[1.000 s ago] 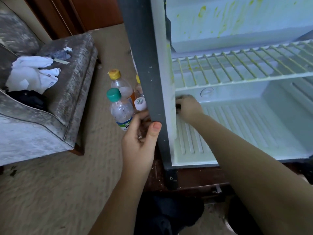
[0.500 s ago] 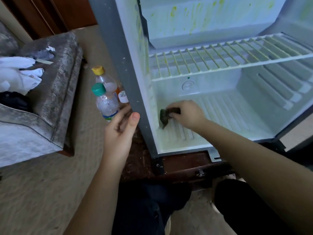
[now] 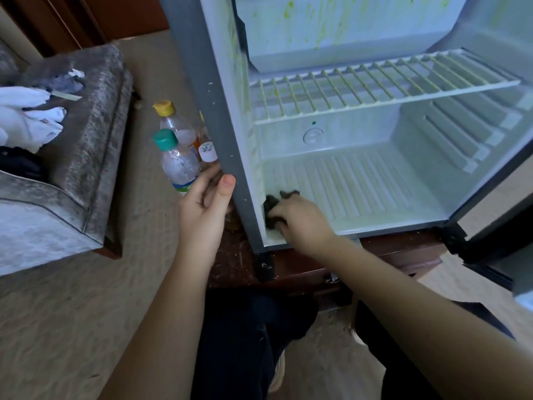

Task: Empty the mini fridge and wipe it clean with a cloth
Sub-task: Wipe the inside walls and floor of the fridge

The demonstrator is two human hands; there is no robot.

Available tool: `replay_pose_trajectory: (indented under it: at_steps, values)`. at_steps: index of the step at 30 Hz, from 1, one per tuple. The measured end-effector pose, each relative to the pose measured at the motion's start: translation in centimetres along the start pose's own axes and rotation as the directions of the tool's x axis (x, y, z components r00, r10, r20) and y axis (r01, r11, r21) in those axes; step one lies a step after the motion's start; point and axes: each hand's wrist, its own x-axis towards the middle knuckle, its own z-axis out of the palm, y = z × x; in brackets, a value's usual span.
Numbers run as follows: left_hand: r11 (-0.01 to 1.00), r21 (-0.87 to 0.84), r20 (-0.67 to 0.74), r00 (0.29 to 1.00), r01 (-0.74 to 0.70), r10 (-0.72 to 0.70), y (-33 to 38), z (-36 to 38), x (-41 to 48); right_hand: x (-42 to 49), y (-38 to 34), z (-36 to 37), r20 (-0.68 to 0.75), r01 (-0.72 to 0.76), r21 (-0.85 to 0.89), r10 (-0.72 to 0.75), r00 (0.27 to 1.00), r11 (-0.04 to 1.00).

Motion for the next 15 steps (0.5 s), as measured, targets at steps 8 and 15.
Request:
replay_pose_trajectory:
  at_steps: [8, 15]
  values:
    - [0.994, 0.059, 0.004, 0.996, 0.087, -0.088, -0.2, -0.2, -1.1, -9.7, -1.0, -0.4, -0.078, 0.026, 0.078, -0.020, 0.997, 0.997]
    - [0.992, 0.056, 0.007, 0.994, 0.113, -0.113, -0.2, -0.3, -1.3, -9.1, 0.1, -3.1, -0.215, -0.216, 0.168, 0.249, 0.944, 0.962]
